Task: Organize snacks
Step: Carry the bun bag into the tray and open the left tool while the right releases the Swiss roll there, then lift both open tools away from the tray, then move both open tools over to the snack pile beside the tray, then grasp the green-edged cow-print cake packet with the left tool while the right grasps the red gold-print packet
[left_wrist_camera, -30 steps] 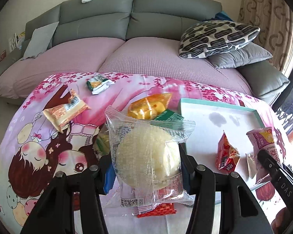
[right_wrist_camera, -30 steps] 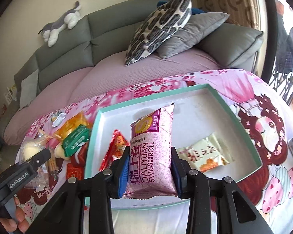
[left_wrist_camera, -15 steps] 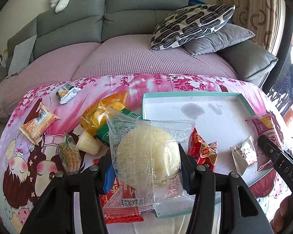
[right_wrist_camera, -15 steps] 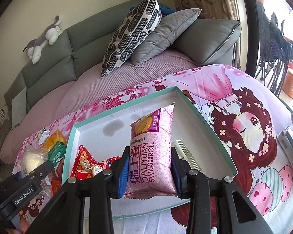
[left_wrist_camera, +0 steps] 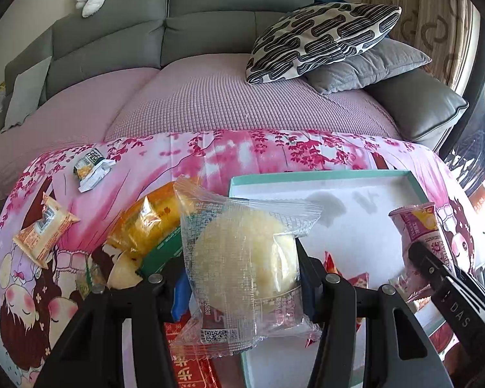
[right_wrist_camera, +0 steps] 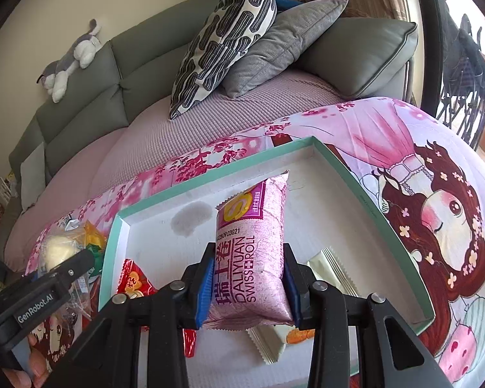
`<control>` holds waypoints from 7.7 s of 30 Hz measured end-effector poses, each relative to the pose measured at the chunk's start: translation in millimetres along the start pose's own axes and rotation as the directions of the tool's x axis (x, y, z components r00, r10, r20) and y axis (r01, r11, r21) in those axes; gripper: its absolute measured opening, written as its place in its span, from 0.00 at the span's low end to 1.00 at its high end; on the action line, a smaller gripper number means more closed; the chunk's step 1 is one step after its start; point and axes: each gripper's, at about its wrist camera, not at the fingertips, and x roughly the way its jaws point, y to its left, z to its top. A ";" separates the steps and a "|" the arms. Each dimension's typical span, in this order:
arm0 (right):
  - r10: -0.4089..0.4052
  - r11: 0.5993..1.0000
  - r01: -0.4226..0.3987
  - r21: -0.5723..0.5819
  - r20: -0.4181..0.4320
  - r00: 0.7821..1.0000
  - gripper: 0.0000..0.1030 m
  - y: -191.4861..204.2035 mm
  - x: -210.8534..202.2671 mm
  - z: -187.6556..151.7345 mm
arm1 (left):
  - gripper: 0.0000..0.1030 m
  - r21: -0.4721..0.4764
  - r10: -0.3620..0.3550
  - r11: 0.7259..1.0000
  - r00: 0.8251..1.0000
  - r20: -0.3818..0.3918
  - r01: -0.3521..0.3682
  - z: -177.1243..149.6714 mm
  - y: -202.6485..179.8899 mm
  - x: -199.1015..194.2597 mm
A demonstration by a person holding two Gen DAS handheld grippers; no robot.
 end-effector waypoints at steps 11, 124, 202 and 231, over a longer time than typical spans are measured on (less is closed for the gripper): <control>-0.012 0.998 0.010 -0.065 -0.032 0.999 0.38 15.6 41.2 23.7 | 0.54 0.019 -0.043 0.999 0.995 -0.087 0.045 27.9 -12.3 50.9; 0.154 0.891 -0.241 -0.386 -0.242 0.958 0.79 209.0 8.3 -121.3 | 1.00 -0.417 0.232 0.883 0.973 -0.015 -0.217 -85.7 212.0 -58.0; 0.148 0.860 -0.279 -0.428 -0.315 0.938 0.65 211.2 24.4 -127.5 | 1.00 -0.437 0.192 0.858 0.957 -0.216 -0.271 -102.9 239.7 -6.5; 0.077 0.852 -0.192 -0.487 -0.245 0.966 0.61 230.7 32.4 -136.5 | 0.99 -0.340 0.215 0.893 0.942 -0.256 -0.296 -102.9 210.8 21.8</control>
